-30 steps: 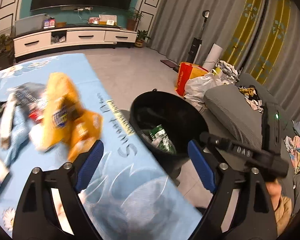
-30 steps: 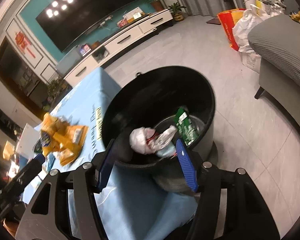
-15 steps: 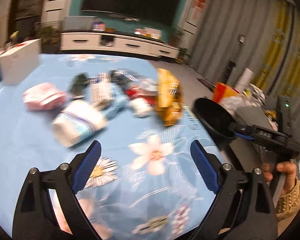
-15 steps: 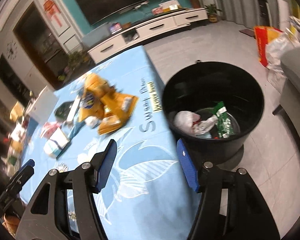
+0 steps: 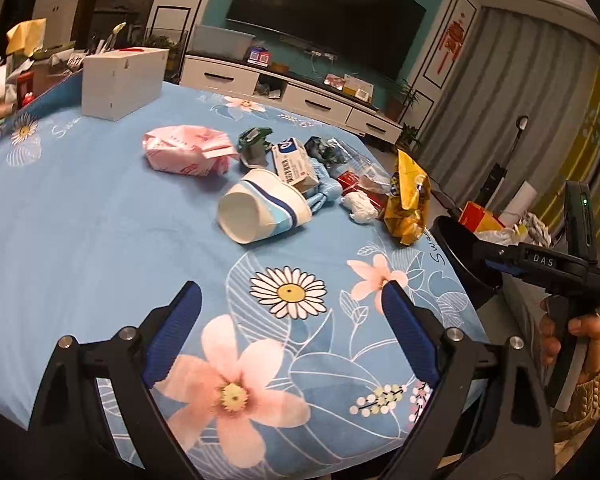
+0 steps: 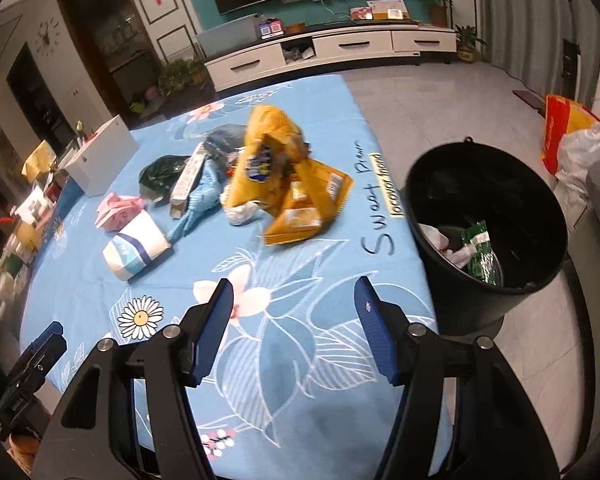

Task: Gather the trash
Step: 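Move both grippers back over the trash on the table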

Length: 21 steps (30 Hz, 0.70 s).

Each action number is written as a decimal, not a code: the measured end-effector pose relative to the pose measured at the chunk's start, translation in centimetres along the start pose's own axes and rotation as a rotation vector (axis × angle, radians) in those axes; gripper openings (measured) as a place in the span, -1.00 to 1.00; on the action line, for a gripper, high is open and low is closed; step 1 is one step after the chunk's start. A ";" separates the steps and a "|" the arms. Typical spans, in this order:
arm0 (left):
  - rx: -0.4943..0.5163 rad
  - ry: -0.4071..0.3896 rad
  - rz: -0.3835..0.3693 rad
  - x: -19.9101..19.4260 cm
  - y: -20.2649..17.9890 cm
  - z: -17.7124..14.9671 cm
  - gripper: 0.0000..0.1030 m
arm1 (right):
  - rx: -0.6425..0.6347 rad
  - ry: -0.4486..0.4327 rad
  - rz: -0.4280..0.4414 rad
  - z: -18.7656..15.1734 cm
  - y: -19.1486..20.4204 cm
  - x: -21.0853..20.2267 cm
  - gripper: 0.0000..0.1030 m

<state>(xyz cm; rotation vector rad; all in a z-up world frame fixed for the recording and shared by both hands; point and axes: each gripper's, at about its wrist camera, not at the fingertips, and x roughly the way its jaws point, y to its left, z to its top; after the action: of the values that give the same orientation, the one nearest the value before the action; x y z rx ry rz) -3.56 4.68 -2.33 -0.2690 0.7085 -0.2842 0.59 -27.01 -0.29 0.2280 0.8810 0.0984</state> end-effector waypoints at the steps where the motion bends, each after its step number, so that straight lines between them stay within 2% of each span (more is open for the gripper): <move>1: -0.007 -0.009 -0.003 -0.2 0.3 0.0 0.77 | -0.011 0.001 -0.004 0.1 0.5 0.1 0.20; 12: -0.053 -0.035 -0.027 -0.3 2.1 0.3 0.77 | -0.064 0.015 -0.039 0.3 2.7 1.0 0.20; 21: -0.054 -0.038 -0.010 0.9 2.5 1.2 0.77 | -0.095 0.028 -0.043 0.2 3.1 2.4 0.20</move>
<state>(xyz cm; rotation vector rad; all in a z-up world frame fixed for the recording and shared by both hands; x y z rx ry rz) -1.75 6.85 -2.82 -0.3284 0.6776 -0.2695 2.35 -23.56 -1.23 0.1192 0.9061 0.1035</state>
